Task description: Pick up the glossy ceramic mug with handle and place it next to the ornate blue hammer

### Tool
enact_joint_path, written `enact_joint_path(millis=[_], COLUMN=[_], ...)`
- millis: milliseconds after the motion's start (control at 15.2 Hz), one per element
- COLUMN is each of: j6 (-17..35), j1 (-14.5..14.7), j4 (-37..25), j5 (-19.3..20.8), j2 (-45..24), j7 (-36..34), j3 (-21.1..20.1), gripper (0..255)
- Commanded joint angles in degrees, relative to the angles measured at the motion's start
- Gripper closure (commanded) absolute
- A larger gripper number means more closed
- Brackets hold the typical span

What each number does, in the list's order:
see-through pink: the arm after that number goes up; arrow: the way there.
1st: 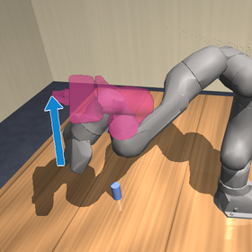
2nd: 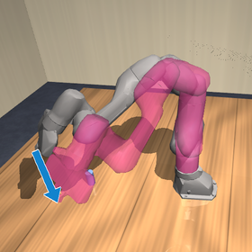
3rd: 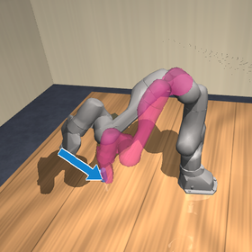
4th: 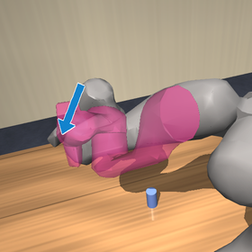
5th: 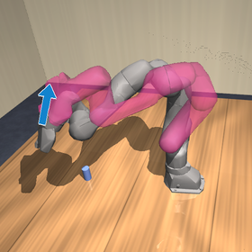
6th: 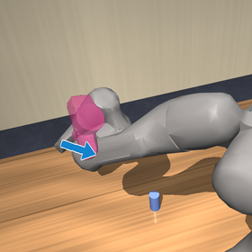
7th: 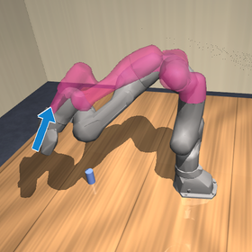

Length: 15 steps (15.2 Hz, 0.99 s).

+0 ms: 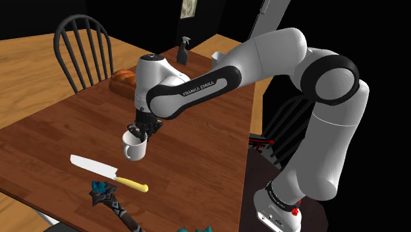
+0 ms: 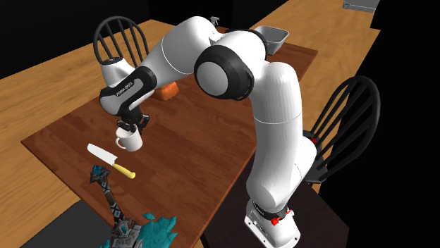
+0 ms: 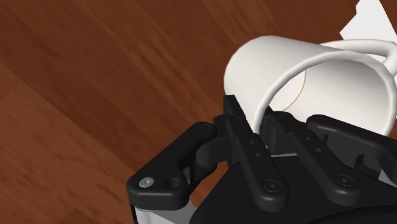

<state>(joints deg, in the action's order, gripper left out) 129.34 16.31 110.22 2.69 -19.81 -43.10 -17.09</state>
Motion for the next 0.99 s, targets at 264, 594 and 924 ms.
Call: enact_joint_path(millis=[264,594,924], j6=[0.06,0.06,-6.16], j1=[0.0,0.0,-0.66], j4=[0.0,0.0,-2.61], j5=[0.01,0.01,-1.31], j2=[-0.02,-0.02,3.72], j7=[-0.01,0.0,0.86], j3=[0.0,0.0,-0.44], gripper=[255,0,0])
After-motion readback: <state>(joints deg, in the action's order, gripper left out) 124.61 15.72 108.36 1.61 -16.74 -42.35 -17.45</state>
